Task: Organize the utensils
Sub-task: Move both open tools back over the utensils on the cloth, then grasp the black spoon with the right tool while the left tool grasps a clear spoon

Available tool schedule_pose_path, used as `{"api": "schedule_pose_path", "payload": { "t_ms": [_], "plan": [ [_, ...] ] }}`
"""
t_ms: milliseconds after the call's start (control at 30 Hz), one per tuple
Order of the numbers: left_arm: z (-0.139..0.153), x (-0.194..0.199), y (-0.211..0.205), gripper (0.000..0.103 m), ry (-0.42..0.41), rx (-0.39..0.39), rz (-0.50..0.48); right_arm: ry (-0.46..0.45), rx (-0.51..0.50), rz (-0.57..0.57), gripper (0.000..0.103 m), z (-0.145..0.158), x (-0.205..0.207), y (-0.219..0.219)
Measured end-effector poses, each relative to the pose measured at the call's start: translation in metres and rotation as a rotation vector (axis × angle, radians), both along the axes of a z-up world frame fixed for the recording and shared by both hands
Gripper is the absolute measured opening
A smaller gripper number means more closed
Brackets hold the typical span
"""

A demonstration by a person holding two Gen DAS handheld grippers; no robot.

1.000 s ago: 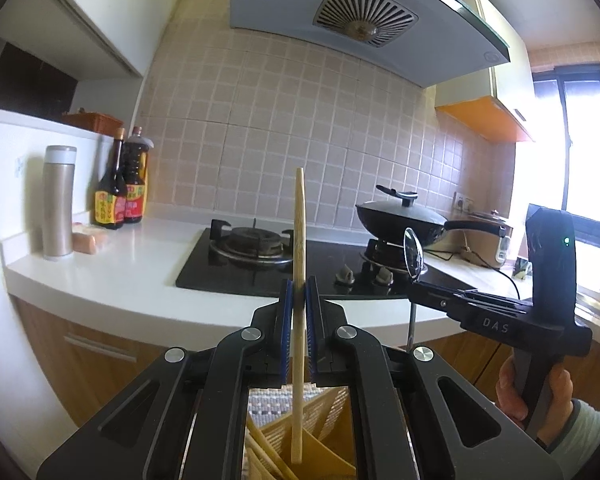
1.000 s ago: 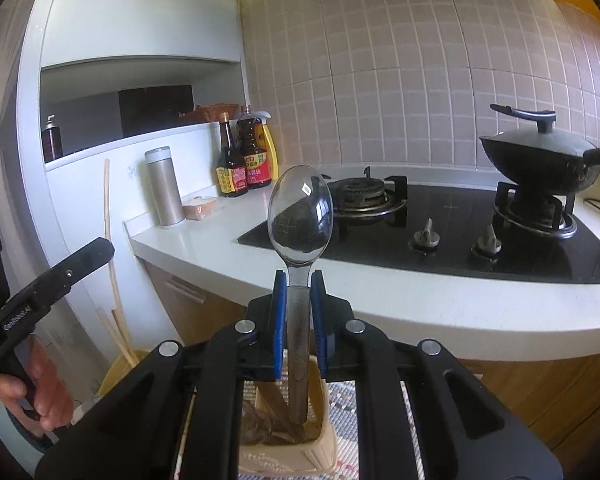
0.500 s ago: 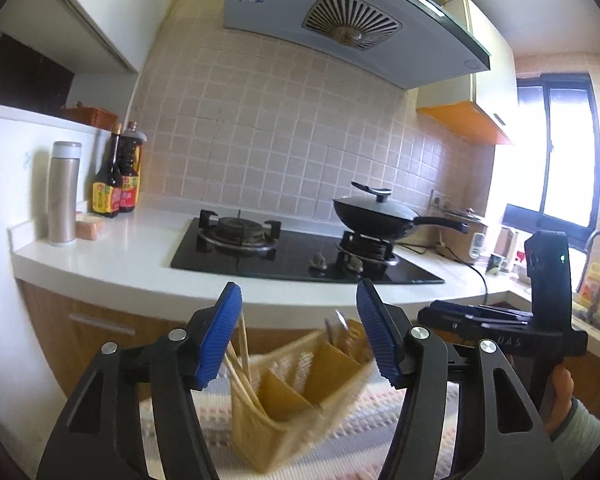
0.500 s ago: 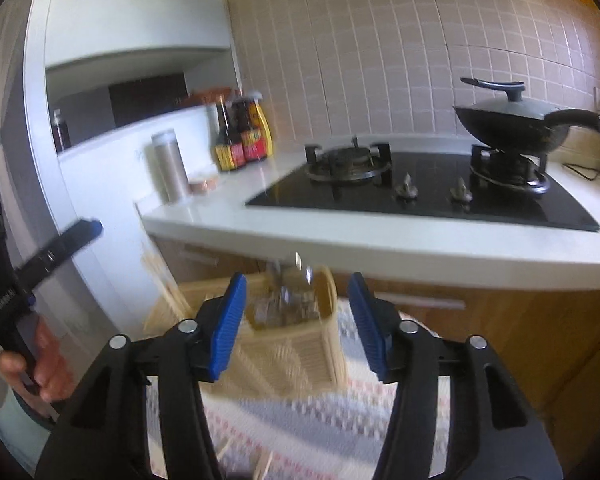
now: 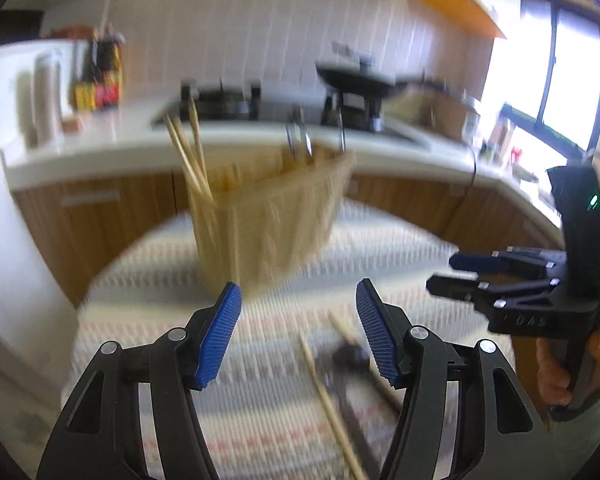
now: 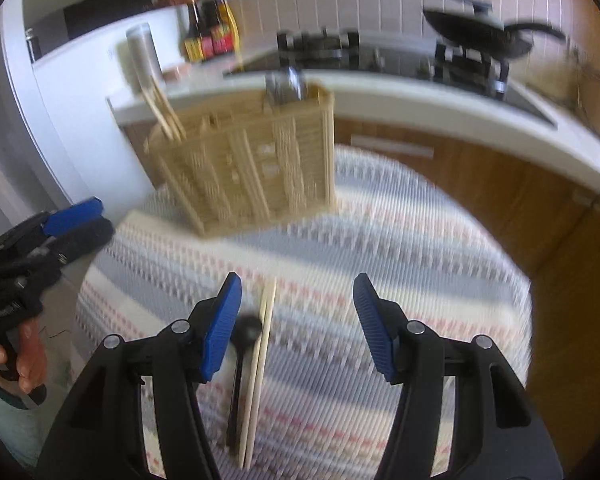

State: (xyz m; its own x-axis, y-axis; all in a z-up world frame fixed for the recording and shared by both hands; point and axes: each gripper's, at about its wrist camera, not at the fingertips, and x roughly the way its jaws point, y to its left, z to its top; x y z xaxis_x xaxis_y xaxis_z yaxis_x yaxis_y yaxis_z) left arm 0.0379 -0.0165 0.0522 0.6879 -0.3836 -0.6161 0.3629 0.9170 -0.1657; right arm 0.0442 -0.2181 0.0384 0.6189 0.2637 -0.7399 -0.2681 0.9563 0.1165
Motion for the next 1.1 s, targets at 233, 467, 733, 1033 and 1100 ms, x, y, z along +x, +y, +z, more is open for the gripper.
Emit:
{"api": "schedule_pose_path", "payload": {
  "t_ms": [233,467,733,1033,1100],
  "plan": [
    [-0.062,0.013,-0.031,0.057,0.295,0.124,-0.086,0.086,0.021,-0.031,0.047,-0.033,-0.017,-0.008],
    [-0.090,0.022,-0.049,0.045,0.393,0.184,-0.067,0.111,0.015,-0.030,0.047,-0.041,-0.023,-0.010],
    [-0.096,0.025,-0.052,0.012,0.397,0.154,-0.027,0.151,0.034,-0.015,0.047,-0.050,-0.021,-0.006],
    [-0.087,0.016,-0.027,0.002,0.416,0.017,-0.033,0.195,0.028,0.074,0.033,-0.061,-0.017,0.028],
    [-0.085,0.013,-0.018,0.002,0.418,-0.019,-0.036,0.208,0.022,0.085,0.031,-0.065,-0.015,0.035]
  ]
}}
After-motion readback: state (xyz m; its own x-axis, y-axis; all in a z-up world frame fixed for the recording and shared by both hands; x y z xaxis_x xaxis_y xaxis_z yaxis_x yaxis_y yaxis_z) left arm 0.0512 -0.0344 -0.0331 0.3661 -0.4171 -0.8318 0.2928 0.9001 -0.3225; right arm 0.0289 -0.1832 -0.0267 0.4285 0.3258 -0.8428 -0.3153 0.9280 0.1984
